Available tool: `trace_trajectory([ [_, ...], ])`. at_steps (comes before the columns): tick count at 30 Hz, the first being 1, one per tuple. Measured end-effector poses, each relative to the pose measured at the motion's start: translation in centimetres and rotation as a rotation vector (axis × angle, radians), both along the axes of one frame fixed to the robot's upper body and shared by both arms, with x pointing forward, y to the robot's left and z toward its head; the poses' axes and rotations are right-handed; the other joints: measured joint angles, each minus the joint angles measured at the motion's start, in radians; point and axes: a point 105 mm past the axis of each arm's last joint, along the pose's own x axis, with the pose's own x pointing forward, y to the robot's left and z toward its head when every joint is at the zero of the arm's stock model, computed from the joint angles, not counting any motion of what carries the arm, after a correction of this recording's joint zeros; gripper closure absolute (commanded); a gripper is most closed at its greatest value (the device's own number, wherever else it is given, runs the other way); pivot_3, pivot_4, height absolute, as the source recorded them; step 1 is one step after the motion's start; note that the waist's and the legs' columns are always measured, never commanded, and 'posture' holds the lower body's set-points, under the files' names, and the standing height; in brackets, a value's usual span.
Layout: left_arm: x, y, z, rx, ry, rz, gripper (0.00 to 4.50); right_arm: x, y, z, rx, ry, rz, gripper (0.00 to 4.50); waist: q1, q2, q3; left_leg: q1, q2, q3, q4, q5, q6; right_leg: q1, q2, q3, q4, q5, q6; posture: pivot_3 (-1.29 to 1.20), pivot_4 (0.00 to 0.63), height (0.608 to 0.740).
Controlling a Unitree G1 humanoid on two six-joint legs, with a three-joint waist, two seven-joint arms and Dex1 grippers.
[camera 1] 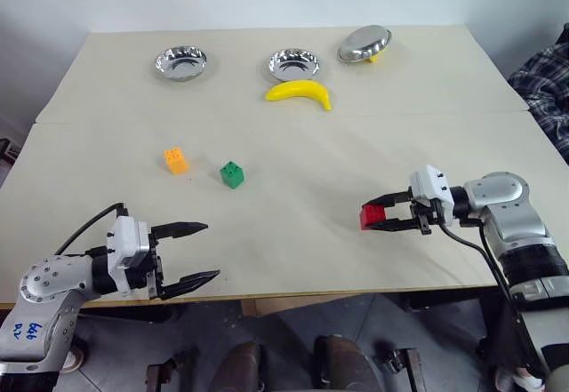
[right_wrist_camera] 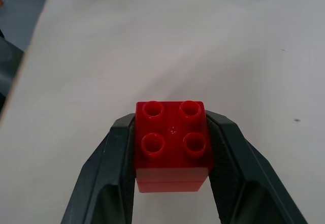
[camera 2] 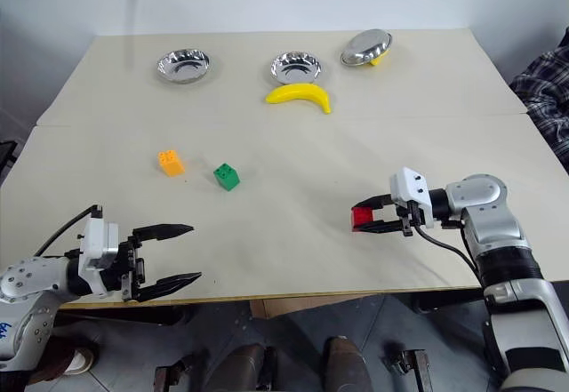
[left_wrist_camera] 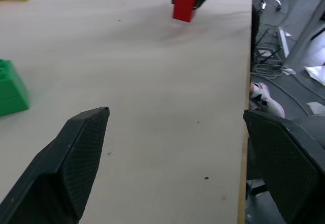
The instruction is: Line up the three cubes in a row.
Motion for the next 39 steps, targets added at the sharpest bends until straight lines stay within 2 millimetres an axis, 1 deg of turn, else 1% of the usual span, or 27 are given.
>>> trace_trajectory([
  [3,0.0,-0.1,0.2,0.001,-0.011,-0.005,0.0,0.1,0.8,-0.9,0.007,0.014,0.027,3.01,0.0,0.0,0.0,0.0,0.0,0.0,0.0,0.0,0.0,0.0,0.0,0.0,0.0,0.0,0.0,0.0,0.15,0.74],
  [5,0.1,-0.2,0.4,-0.006,-0.022,-0.004,0.0,0.3,0.9,-1.4,0.012,0.039,0.023,3.01,0.002,0.0,0.0,0.0,0.0,0.0,0.001,0.0,0.0,0.0,0.0,0.0,0.0,0.0,0.0,0.0,0.15,0.74],
  [10,0.5,-0.9,1.3,-0.03,-0.075,-0.028,0.0,1.0,0.9,-0.7,0.008,0.045,0.012,3.01,0.003,0.0,0.0,0.0,0.0,-0.001,0.002,0.0,0.0,0.001,-0.001,-0.001,0.0,0.0,0.0,0.0,0.15,0.74],
  [12,0.5,-1.1,1.6,-0.044,-0.088,-0.047,0.0,1.2,0.7,-0.9,0.007,0.066,-0.008,2.27,0.003,0.0,0.0,0.0,0.0,-0.001,0.002,0.0,0.0,0.001,-0.001,-0.002,0.0,0.0,0.0,0.0,0.15,0.74],
  [14,0.4,-1.2,1.8,-0.055,-0.091,-0.061,0.0,1.3,0.6,-1.0,0.011,0.074,-0.017,1.77,0.002,0.0,0.0,0.0,0.0,-0.001,0.002,0.0,0.0,0.001,-0.001,-0.002,0.0,0.0,0.0,0.0,0.15,0.74],
  [16,0.4,-1.3,2.0,-0.064,-0.088,-0.072,0.0,1.4,0.6,-0.9,0.015,0.075,-0.021,1.06,0.001,0.0,0.0,0.0,0.0,-0.001,0.002,0.0,0.0,0.001,-0.001,-0.002,0.001,0.0,0.0,0.0,0.15,0.74],
  [19,0.5,-1.4,2.1,-0.07,-0.089,-0.077,0.0,1.5,0.6,-0.9,0.016,0.073,-0.022,0.1,0.002,0.0,0.0,0.0,0.0,-0.001,0.002,0.0,0.0,0.001,-0.001,-0.002,0.001,0.0,0.0,0.0,0.15,0.74],
  [22,0.5,-1.4,2.3,-0.083,-0.086,-0.078,0.0,1.5,0.6,-0.7,0.022,0.067,-0.022,0.05,0.002,0.0,0.0,0.0,0.0,-0.001,0.002,0.0,0.0,0.001,-0.001,-0.002,0.001,0.0,0.0,0.0,0.15,0.74],
  [24,0.7,-1.5,2.3,-0.104,-0.09,-0.062,0.0,1.5,0.7,-0.1,0.043,0.043,-0.016,0.05,0.002,0.0,0.0,0.0,0.0,-0.001,0.002,0.0,0.0,0.0,-0.001,-0.002,0.001,0.0,0.0,0.0,0.15,0.74],
  [28,1.0,-0.8,2.3,-0.134,-0.091,0.003,0.0,1.1,1.2,2.7,0.162,-0.054,0.02,0.05,0.002,0.0,0.0,0.0,0.0,-0.001,0.002,0.0,0.0,0.0,-0.001,-0.002,0.001,0.0,0.0,0.0,0.15,0.74],
  [30,1.2,0.4,1.8,-0.155,-0.081,0.077,0.0,0.3,1.3,4.0,0.25,-0.097,0.041,0.05,0.003,0.0,0.0,0.0,0.0,-0.001,0.001,0.0,0.0,0.0,-0.001,-0.002,0.001,0.0,0.0,0.0,0.15,0.74],
  [32,1.3,2.1,0.7,-0.181,-0.056,0.178,0.0,-0.5,1.2,4.7,0.318,-0.1,0.048,0.05,0.004,0.0,0.0,0.0,0.0,-0.001,0.001,0.0,0.0,0.001,-0.001,-0.002,0.001,0.0,0.0,0.0,0.15,0.74],
  [35,1.4,4.3,-0.3,-0.205,-0.043,0.319,0.0,-2.2,1.7,4.8,0.374,-0.026,0.064,0.05,0.009,0.0,0.0,-0.001,0.0,-0.001,0.002,0.0,0.0,0.001,-0.001,-0.002,0.0,0.0,0.0,0.0,0.15,0.74],
  [38,1.4,6.5,-0.6,-0.258,-0.064,0.482,0.0,-3.6,2.2,4.5,0.428,-0.012,0.043,0.05,0.024,0.0,0.0,0.0,0.0,-0.001,0.002,0.0,0.0,0.001,-0.001,-0.002,0.0,0.0,0.0,0.0,0.15,0.74],
  [39,1.4,6.9,-0.8,-0.271,-0.066,0.52,0.0,-4.0,2.3,4.3,0.44,-0.012,0.035,0.05,0.026,0.0,0.0,0.0,0.0,-0.001,0.002,0.0,0.0,0.001,-0.001,-0.001,0.0,0.0,0.0,0.0,0.15,0.74],
])
